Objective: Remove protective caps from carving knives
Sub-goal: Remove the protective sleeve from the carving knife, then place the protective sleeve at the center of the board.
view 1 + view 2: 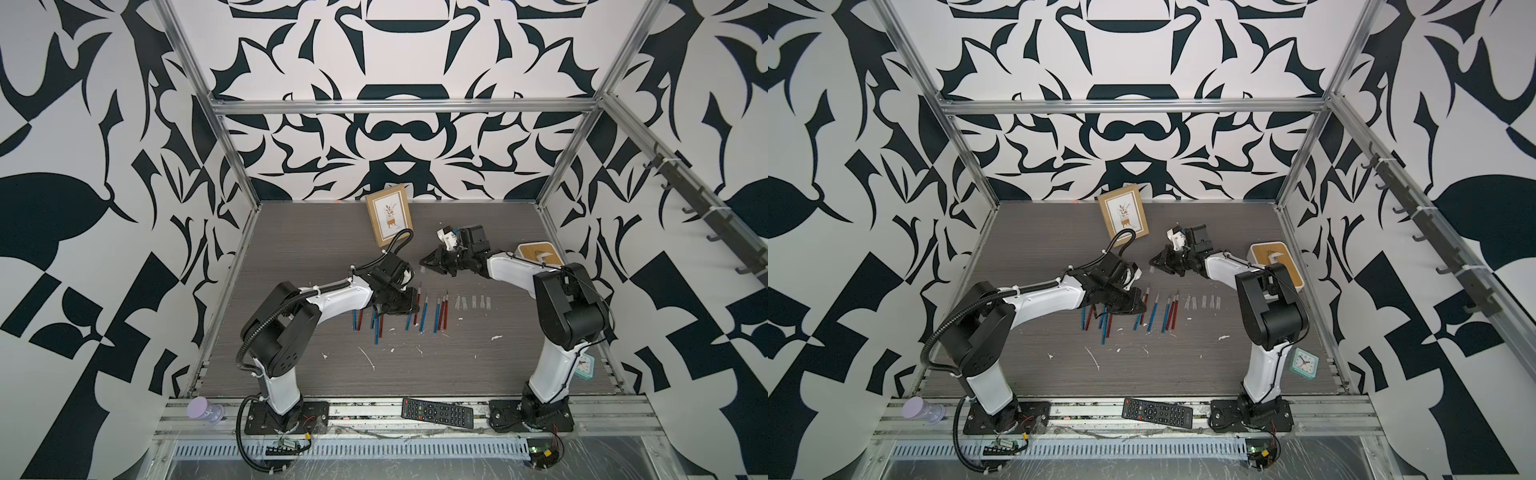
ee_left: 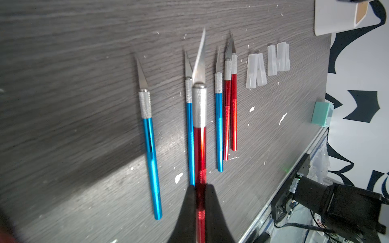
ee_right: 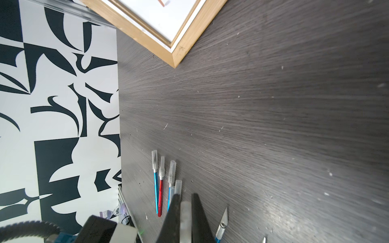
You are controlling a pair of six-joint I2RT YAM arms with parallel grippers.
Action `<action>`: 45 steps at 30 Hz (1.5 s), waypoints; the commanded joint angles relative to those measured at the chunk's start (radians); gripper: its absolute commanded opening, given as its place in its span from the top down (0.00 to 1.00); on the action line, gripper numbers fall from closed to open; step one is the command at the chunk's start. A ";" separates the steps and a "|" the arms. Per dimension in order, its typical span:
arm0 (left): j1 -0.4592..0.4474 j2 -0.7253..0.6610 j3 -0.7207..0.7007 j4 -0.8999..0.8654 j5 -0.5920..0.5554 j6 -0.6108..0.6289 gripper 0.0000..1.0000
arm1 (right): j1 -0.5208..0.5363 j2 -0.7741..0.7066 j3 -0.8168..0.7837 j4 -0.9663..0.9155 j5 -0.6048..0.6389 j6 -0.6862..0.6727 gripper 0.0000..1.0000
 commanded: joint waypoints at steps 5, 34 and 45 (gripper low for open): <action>-0.004 0.001 0.021 -0.032 -0.005 0.017 1.00 | -0.052 -0.070 0.008 0.007 0.013 -0.020 0.92; -0.004 0.002 0.036 -0.045 -0.034 0.015 1.00 | -0.157 -0.091 -0.036 -0.445 0.382 -0.339 0.92; -0.004 -0.005 0.036 -0.066 -0.055 0.027 1.00 | -0.138 -0.032 0.014 -0.460 0.427 -0.333 0.90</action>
